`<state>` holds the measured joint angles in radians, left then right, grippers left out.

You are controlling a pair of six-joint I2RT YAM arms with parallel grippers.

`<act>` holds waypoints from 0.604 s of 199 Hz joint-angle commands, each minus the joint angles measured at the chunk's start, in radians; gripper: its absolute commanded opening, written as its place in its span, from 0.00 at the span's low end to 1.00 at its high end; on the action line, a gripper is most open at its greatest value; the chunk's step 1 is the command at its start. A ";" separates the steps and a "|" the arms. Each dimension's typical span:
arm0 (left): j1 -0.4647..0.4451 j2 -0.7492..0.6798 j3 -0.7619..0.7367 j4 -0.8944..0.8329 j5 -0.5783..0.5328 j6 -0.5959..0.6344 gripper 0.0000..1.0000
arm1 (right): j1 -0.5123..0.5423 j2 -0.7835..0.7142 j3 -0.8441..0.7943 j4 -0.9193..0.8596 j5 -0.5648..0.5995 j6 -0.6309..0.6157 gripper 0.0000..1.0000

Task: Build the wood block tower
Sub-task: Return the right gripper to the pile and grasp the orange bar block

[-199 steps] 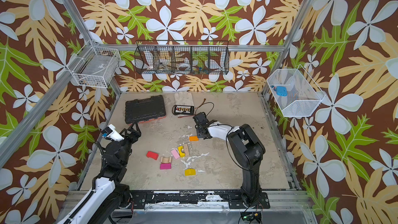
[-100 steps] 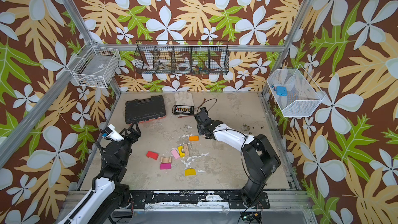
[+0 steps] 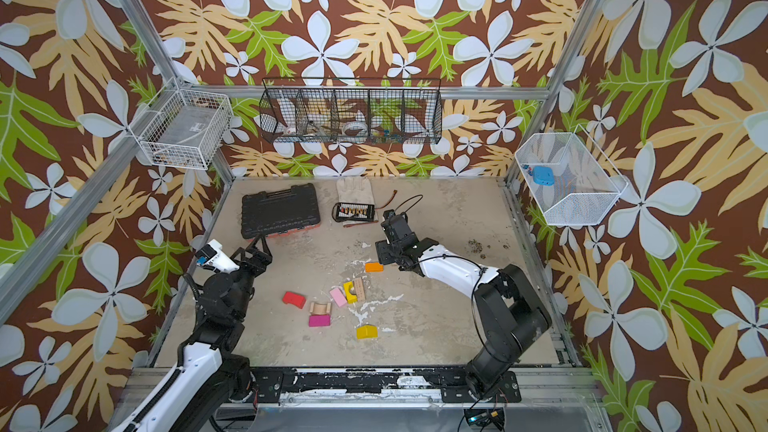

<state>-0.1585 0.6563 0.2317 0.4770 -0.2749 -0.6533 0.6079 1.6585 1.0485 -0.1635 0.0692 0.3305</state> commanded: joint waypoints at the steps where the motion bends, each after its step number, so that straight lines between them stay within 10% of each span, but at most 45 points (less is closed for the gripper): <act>1: 0.002 0.000 0.004 0.035 0.003 -0.002 0.92 | 0.029 0.061 0.028 0.046 -0.155 -0.040 0.67; 120: 0.001 0.010 0.005 0.040 0.008 -0.001 0.92 | 0.098 0.279 0.164 -0.092 -0.130 -0.083 0.67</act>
<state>-0.1585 0.6682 0.2317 0.4908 -0.2615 -0.6540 0.6949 1.9381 1.2098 -0.2070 -0.0780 0.2607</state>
